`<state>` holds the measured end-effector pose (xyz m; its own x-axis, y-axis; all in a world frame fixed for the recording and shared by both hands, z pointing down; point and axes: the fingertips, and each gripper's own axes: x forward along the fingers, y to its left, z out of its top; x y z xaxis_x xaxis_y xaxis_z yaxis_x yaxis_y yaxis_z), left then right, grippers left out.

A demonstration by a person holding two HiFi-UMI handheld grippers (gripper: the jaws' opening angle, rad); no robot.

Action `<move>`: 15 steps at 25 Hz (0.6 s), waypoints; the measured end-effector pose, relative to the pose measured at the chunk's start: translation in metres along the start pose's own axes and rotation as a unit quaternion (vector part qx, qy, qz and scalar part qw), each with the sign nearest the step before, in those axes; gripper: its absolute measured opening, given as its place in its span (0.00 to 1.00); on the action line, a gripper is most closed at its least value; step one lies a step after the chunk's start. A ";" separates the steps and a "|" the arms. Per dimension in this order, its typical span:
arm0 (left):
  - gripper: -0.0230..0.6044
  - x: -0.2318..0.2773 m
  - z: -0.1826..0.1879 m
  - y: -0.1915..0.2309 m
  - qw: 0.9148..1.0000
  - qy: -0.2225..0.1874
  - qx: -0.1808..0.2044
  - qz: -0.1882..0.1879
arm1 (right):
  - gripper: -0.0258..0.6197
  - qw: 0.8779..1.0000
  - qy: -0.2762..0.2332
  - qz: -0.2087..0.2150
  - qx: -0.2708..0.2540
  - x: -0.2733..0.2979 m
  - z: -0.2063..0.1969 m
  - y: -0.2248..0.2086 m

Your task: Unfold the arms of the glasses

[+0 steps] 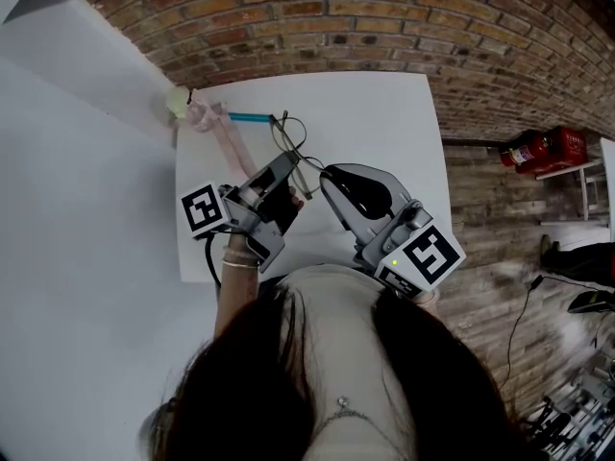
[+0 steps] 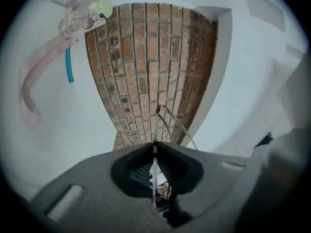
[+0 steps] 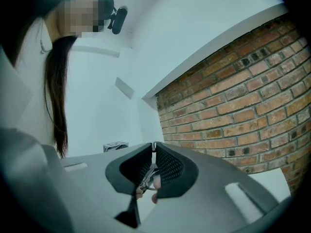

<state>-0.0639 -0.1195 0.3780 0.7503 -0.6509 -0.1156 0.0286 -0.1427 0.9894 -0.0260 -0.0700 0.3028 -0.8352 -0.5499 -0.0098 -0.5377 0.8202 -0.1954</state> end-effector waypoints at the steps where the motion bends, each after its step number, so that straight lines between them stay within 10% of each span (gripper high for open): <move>1: 0.07 0.000 -0.001 0.000 1.000 0.001 0.001 0.001 | 0.09 1.000 -0.002 -0.001 0.000 0.000 0.002 0.000; 15: 0.07 0.006 -0.013 0.001 1.000 0.015 0.007 0.015 | 0.09 1.000 -0.023 -0.015 -0.006 -0.008 0.021 -0.009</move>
<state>-0.0507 -0.1138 0.3799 0.7702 -0.6325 -0.0820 -0.0041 -0.1335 0.9910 -0.0119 -0.0765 0.2842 -0.8130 -0.5801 -0.0496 -0.5633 0.8053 -0.1850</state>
